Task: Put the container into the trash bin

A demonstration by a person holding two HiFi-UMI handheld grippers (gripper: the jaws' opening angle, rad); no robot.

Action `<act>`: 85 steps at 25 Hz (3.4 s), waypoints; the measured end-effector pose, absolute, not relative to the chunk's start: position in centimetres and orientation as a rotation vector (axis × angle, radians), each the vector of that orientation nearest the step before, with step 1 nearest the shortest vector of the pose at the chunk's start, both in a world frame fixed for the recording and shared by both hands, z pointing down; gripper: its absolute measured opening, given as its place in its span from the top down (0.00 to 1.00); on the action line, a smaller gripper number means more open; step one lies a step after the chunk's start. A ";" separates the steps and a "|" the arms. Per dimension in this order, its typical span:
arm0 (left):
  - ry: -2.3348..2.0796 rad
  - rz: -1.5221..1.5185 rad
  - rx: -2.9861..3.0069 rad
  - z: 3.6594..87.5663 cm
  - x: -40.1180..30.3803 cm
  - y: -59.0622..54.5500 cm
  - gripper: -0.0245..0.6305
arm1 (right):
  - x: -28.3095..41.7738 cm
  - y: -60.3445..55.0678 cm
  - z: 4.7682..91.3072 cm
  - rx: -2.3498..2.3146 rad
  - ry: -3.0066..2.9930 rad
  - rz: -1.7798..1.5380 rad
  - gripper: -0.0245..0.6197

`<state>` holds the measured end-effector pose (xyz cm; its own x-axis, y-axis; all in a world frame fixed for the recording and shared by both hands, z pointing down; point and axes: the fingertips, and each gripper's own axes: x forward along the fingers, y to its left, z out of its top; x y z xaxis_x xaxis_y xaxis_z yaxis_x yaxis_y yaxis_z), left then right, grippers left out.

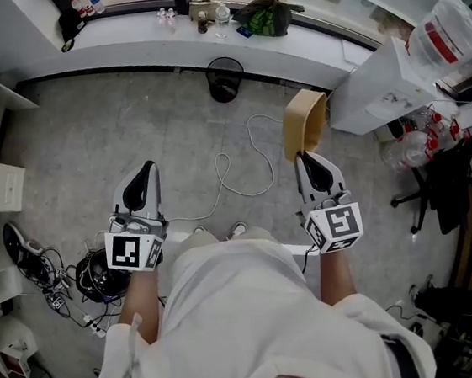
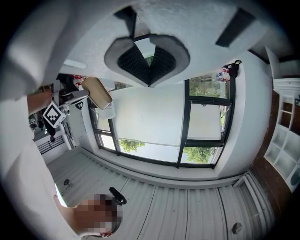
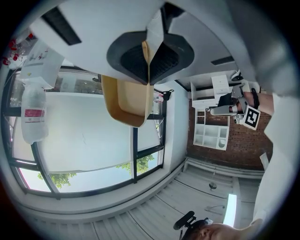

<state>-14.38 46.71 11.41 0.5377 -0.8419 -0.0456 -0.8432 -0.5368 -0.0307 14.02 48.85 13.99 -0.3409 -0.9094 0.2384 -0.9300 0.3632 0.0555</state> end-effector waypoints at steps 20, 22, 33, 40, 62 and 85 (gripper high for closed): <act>1.354 0.077 -2.866 16.1 -10.7 26.8 0.93 | 15.6 32.3 17.5 1.702 -2.266 0.216 0.94; 1.329 0.084 -2.892 16.1 -11.2 22.3 0.93 | 14.4 28.2 17.3 1.688 -2.246 0.217 0.94; 1.163 0.097 -2.979 15.3 -12.3 6.9 0.93 | 10.1 13.2 15.8 1.704 -2.194 0.212 0.94; 1.184 0.066 -2.966 14.8 -9.3 3.1 0.93 | 12.3 8.2 16.4 1.659 -2.242 0.242 0.94; 1.597 -0.180 -2.831 20.7 -2.6 -5.6 0.93 | 19.7 -6.8 26.9 1.239 -2.381 0.270 0.94; 1.404 -0.310 -3.113 46.6 -4.0 -10.8 0.93 | 12.6 -7.8 54.5 1.055 -2.140 0.319 0.94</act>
